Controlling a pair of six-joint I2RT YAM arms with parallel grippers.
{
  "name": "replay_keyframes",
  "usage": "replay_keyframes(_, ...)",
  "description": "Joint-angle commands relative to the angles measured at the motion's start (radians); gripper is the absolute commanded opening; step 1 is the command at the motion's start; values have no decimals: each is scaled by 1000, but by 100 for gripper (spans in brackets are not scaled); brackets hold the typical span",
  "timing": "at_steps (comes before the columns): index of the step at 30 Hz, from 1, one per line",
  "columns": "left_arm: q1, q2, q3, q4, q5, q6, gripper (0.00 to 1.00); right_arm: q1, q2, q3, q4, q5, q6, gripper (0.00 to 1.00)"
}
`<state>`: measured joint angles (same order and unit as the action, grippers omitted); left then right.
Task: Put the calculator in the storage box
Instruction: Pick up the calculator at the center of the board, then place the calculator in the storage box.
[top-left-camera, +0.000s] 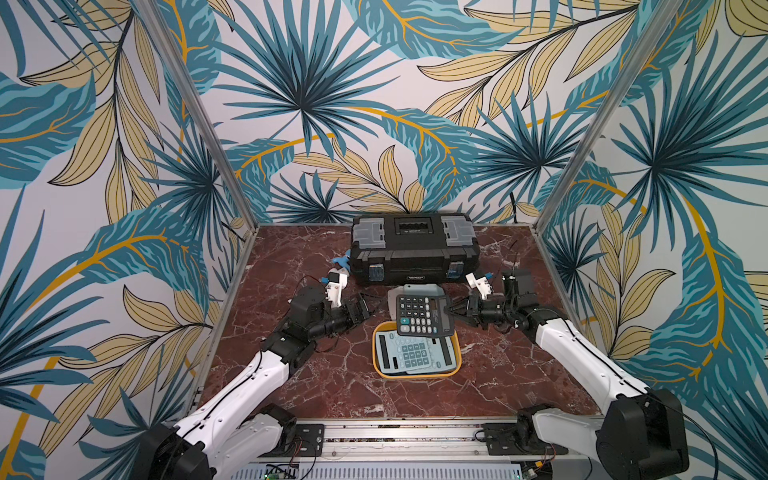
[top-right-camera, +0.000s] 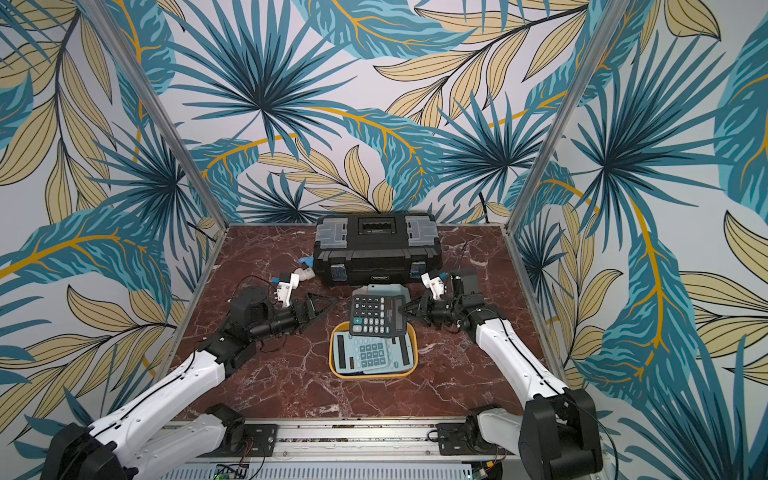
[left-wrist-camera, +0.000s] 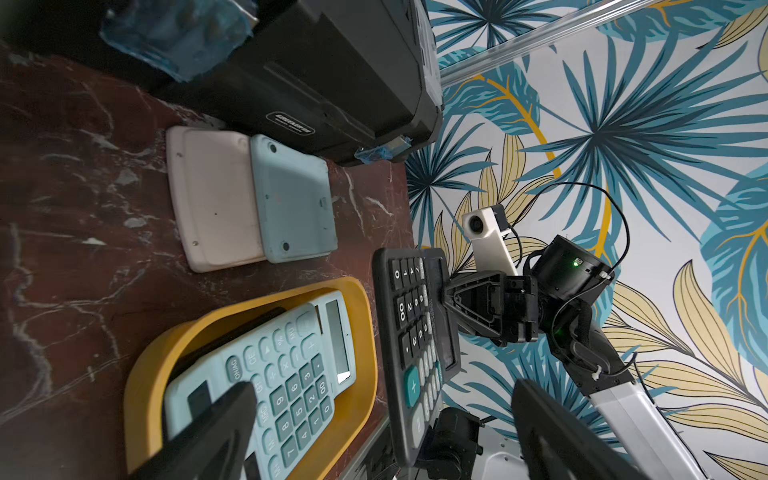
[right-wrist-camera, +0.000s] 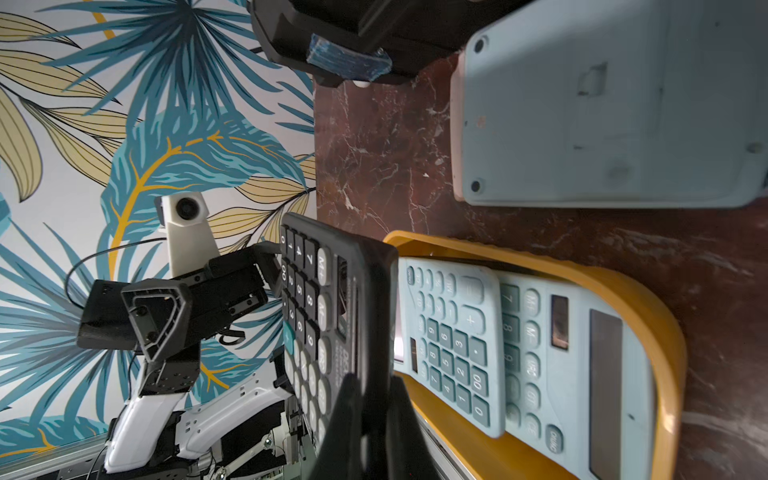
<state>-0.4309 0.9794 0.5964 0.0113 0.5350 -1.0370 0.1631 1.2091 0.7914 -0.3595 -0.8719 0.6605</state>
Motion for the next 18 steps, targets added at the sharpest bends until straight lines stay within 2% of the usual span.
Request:
replay_keyframes(1, 7, -17, 46, -89, -70, 96, 100, -3, -2, 14, -122, 20, -119, 0)
replay_keyframes(7, 8, -18, 45, -99, -64, 106, 100, -2, 17, 11, -221, 134, -205, 0)
replay_keyframes(18, 8, -11, 42, -86, -58, 106, 100, 0, 93, 19, -249, 171, -254, 0)
